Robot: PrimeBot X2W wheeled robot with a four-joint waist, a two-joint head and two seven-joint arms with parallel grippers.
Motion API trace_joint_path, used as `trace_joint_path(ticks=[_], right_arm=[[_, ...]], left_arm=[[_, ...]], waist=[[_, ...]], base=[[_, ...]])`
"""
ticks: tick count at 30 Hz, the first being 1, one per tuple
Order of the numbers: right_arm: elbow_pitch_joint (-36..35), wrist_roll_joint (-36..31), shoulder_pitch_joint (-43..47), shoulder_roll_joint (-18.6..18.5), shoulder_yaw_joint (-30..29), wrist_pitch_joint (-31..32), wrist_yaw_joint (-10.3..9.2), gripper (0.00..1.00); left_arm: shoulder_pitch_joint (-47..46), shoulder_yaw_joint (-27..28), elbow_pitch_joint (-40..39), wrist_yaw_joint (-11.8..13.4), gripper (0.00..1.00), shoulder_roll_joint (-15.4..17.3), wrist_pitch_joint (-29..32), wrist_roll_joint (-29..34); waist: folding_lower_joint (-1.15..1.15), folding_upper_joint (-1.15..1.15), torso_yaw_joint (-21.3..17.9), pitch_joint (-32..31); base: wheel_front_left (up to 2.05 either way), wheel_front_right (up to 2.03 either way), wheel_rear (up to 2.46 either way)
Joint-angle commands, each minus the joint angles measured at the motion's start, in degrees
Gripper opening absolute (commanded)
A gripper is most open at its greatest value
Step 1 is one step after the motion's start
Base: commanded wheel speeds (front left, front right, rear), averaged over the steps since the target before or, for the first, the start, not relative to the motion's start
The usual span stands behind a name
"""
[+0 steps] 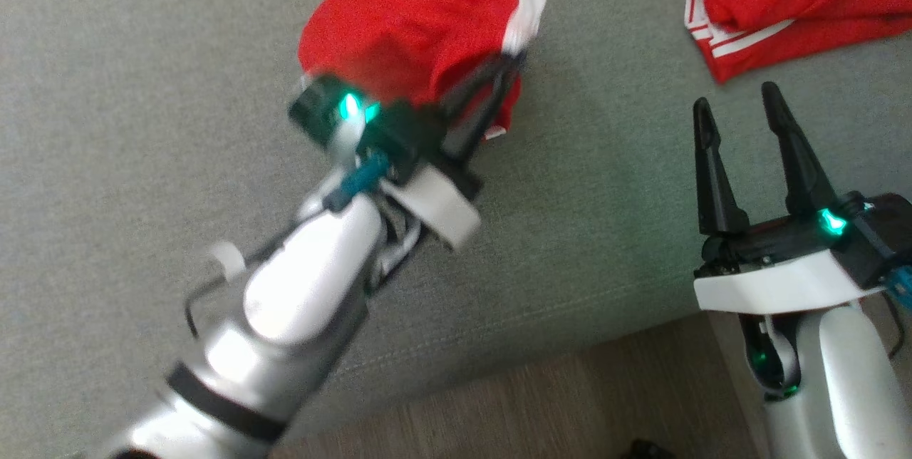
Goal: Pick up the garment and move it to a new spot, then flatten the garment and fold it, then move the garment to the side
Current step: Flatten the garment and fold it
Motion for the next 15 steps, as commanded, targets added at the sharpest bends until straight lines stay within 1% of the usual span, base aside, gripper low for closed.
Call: trace_joint_path(ticks=[1, 3, 4, 6, 8, 11, 15], right_arm=[[-1.5, 0.5, 0.1, -0.5, 1.5, -0.4, -0.02, 1.0], [-1.3, 0.8, 0.4, -0.5, 1.5, -0.4, -0.02, 1.0], [-1.1, 0.9, 0.9, -0.5, 1.2, -0.4, -0.02, 1.0], [-1.5, 1.4, 1.3, -0.5, 0.8, -0.4, -0.02, 1.0], [-1.8, 1.4, 1.8, -0.5, 0.4, -0.4, -0.02, 1.0], [-2.6, 1.3, 2.6, -0.5, -0.7, -0.4, -0.02, 1.0], [-2.8, 1.2, 3.9, -0.5, -1.1, -0.4, -0.02, 1.0]], left_arm=[[-5.7, 1.9, -2.9, -0.6, 0.0, 1.1, -0.3, 0.8], [-9.4, 1.5, -3.5, -1.0, 0.0, 2.4, -0.3, 1.0], [-12.8, 0.8, -4.7, -1.2, 0.0, 3.9, -0.3, 0.7], [-15.3, -0.4, -6.7, -1.3, 0.0, 5.8, -0.3, -0.7], [-15.9, -0.6, -9.4, -1.3, 0.0, 8.7, -0.3, -3.1], [-11.9, 1.5, -13.0, -1.2, 0.0, 14.3, 0.4, -6.6], [0.6, 4.7, -18.0, 0.8, 0.0, 22.1, 3.4, -11.6]], waist=[[0.0, 0.0, -0.1, -2.0], [0.0, 0.0, -0.2, -3.3], [0.0, 0.0, 0.0, -4.4], [0.0, 0.0, 0.3, -5.4], [0.0, 0.0, 0.7, -6.2], [0.0, 0.0, 1.9, -6.7], [0.0, 0.0, 4.5, -5.8]], base=[[0.0, 0.0, 0.0], [0.0, 0.0, 0.0], [0.0, 0.0, 0.0], [0.0, 0.0, 0.0], [0.0, 0.0, 0.0], [0.0, 0.0, 0.0], [0.0, 0.0, 0.0]])
